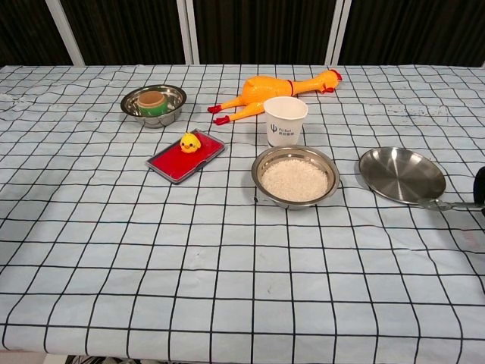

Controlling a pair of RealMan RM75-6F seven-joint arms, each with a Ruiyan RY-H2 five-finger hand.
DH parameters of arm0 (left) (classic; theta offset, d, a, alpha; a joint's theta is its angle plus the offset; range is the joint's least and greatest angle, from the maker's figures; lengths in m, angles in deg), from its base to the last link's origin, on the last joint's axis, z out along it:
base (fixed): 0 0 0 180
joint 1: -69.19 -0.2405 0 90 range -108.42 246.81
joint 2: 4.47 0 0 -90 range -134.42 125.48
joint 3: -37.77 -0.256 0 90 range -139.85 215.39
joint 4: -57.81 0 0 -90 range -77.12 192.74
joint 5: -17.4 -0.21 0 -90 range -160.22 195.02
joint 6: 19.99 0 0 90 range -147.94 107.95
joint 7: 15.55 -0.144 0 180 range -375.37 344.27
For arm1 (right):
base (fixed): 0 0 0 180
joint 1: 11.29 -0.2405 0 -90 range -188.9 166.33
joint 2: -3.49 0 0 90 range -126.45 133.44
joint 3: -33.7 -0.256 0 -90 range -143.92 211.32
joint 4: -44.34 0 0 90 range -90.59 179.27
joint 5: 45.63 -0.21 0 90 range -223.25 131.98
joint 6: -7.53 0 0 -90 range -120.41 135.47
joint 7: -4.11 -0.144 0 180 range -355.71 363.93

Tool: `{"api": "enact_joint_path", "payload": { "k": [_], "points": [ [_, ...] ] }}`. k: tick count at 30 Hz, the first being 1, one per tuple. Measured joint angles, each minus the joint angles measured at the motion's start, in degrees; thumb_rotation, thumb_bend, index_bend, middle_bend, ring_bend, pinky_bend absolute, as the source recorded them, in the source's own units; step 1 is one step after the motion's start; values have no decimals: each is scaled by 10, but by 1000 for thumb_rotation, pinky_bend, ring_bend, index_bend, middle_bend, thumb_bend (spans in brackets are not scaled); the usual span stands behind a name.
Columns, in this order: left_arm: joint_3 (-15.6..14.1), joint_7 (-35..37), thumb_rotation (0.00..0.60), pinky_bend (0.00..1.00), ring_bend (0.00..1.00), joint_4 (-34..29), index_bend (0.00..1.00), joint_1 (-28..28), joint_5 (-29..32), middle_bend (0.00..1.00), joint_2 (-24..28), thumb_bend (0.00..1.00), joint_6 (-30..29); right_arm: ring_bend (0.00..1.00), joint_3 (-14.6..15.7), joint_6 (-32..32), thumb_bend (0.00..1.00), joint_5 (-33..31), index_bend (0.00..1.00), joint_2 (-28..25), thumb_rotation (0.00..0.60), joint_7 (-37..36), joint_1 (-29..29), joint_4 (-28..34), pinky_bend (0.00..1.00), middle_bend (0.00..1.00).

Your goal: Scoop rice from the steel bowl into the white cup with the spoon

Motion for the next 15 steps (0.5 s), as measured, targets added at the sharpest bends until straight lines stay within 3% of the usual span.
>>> {"api": "enact_joint_path", "payload": {
  "k": [15],
  "points": [
    [0, 7, 600, 0, 0, -5, 0, 1, -1, 0, 2, 16, 1, 1000, -38, 22, 437, 21, 714, 14, 600, 74, -34, -25, 1000, 999]
  ]
}}
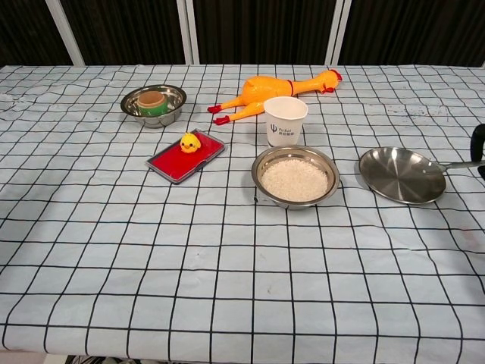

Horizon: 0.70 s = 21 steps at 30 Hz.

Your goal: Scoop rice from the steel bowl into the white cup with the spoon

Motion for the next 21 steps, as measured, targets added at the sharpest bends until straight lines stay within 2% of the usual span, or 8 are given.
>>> {"api": "enact_joint_path", "payload": {
  "k": [10, 21],
  "points": [
    [2, 24, 600, 0, 0, -8, 0, 0, -6, 0, 8, 16, -4, 1000, -21, -7, 437, 9, 725, 26, 600, 81, -43, 0, 1000, 999],
    [6, 48, 600, 0, 0, -18, 0, 2, 0, 0, 18, 16, 1, 1000, -24, -19, 437, 41, 737, 80, 600, 182, -97, -29, 1000, 999]
  ]
}}
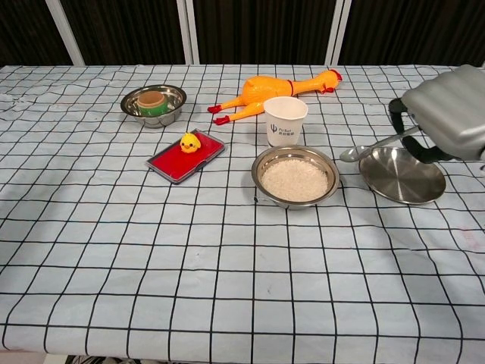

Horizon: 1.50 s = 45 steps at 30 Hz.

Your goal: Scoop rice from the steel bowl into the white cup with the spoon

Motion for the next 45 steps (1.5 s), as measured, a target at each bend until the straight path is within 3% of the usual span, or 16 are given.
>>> {"api": "enact_joint_path", "payload": {
  "k": [13, 30, 45],
  "points": [
    [1, 20, 600, 0, 0, -7, 0, 4, 5, 0, 9, 16, 11, 1000, -13, 16, 436, 35, 737, 59, 600, 39, -44, -79, 1000, 999],
    [0, 26, 600, 0, 0, -10, 0, 4, 5, 0, 11, 16, 13, 1000, 32, 31, 438, 103, 736, 102, 600, -1, -68, -218, 1000, 999],
    [0, 29, 600, 0, 0, -11, 0, 6, 5, 0, 11, 16, 15, 1000, 43, 18, 439, 130, 736, 140, 600, -17, -106, -333, 1000, 999]
  ]
}}
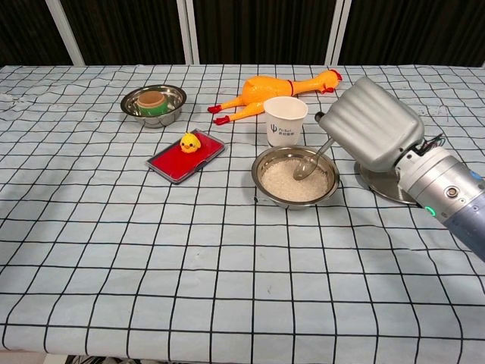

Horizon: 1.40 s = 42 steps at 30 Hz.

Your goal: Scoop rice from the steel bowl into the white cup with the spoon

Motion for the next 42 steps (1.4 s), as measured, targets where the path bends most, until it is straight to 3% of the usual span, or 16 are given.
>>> {"api": "enact_joint_path", "payload": {
  "k": [13, 26, 42],
  "points": [
    [-3, 1, 600, 0, 0, -2, 0, 1, -3, 0, 1, 16, 3, 1000, -8, 14, 458, 5, 745, 9, 600, -24, -21, -46, 1000, 999],
    [-6, 6, 600, 0, 0, -5, 0, 0, -8, 0, 3, 17, 2, 1000, 13, 30, 458, 11, 745, 21, 600, -76, -9, -106, 1000, 998],
    [-6, 0, 600, 0, 0, -4, 0, 1, -7, 0, 0, 16, 2, 1000, 51, 38, 461, 25, 746, 36, 600, -113, 15, -136, 1000, 998]
  ]
}}
